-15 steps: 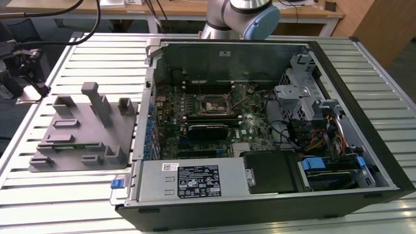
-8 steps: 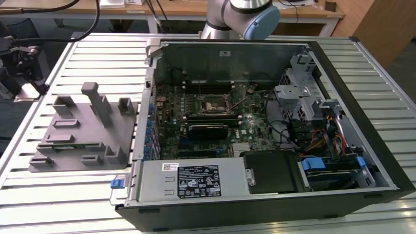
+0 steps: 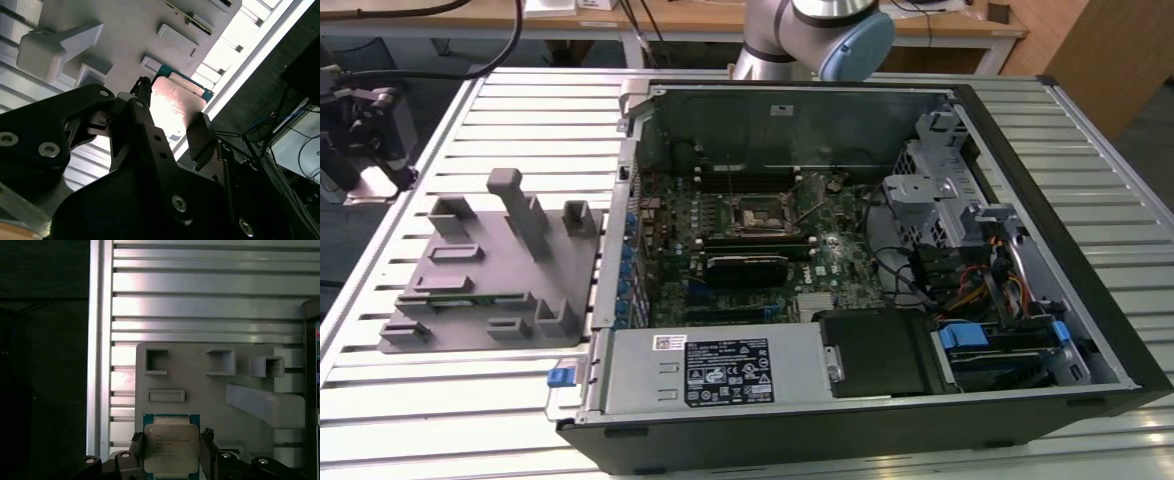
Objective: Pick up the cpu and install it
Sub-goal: 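Pick up the cpu and move it towards the insertion slot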
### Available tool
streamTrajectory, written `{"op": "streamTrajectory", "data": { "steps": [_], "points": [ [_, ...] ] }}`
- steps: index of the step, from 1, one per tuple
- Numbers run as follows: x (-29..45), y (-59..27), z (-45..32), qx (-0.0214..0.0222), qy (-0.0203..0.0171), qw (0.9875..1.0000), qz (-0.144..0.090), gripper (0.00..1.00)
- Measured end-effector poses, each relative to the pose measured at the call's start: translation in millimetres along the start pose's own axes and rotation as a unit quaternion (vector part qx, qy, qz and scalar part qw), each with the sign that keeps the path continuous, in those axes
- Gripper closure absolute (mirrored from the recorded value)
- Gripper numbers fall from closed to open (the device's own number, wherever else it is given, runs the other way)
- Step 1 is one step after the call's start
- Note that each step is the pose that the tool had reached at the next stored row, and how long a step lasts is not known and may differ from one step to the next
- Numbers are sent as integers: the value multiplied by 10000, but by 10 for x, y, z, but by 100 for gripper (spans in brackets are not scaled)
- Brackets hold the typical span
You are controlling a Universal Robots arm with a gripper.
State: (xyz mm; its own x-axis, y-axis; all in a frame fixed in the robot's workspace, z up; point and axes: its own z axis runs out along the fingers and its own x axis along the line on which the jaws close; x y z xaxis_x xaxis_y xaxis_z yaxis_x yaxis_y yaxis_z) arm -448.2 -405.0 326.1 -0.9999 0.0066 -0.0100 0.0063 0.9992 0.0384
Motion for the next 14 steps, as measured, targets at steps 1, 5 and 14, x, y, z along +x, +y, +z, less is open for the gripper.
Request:
{"op": "streamTrajectory", "data": {
  "steps": [1,5,14],
  "points": [
    [0,0,-7,0,-1,10000,0,47],
    [0,1,-34,0,-1,10000,0,47],
    [-1,5,-122,0,-2,10000,0,47]
  ]
}}
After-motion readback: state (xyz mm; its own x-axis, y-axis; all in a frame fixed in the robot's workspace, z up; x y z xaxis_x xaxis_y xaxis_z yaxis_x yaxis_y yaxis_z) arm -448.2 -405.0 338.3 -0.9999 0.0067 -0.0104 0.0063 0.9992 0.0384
